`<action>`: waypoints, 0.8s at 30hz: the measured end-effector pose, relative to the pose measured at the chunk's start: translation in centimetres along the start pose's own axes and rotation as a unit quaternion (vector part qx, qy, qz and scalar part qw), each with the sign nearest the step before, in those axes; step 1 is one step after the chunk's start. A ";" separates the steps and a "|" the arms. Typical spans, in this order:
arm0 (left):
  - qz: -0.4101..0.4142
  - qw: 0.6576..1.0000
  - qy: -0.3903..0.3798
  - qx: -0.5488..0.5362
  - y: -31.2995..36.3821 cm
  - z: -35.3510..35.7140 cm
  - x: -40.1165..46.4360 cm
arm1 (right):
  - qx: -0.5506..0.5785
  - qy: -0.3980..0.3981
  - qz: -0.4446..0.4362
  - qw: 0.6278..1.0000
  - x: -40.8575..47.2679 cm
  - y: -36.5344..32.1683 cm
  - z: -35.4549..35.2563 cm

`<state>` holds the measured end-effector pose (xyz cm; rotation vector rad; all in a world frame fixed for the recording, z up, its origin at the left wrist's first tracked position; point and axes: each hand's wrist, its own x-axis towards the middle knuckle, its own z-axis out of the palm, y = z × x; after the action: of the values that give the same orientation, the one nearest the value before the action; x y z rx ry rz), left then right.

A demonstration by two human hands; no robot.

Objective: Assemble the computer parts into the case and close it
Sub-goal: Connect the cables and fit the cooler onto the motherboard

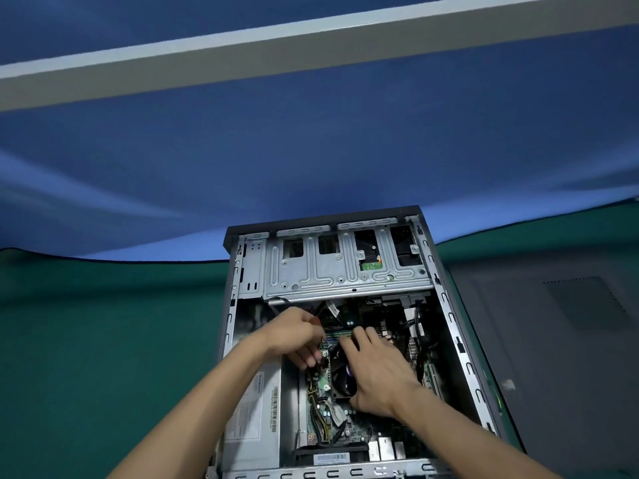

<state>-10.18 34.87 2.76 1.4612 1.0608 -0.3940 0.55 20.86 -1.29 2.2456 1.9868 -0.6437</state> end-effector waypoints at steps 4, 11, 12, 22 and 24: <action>0.007 0.998 0.025 -0.049 -0.2 -0.5 0.0 | -0.004 0.010 -0.005 1.000 0.1 -0.3 0.6; 0.010 0.995 0.097 0.015 -0.6 1.1 1.0 | -0.006 0.003 -0.013 1.000 -0.1 -0.3 0.8; 0.010 0.993 0.113 0.029 -0.7 1.3 1.2 | -0.008 0.001 -0.013 1.000 -0.1 -0.3 0.8; -0.019 0.972 0.200 0.122 -1.6 1.4 2.5 | -0.001 -0.024 -0.007 1.000 -0.3 -0.2 1.2; -0.018 0.972 0.194 0.130 -1.7 1.4 2.7 | 0.006 -0.032 0.003 0.999 -0.4 0.1 1.6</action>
<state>-9.67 34.32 -0.64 1.8034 1.3870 -0.2862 0.16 19.94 -2.66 2.2074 1.9510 -0.7193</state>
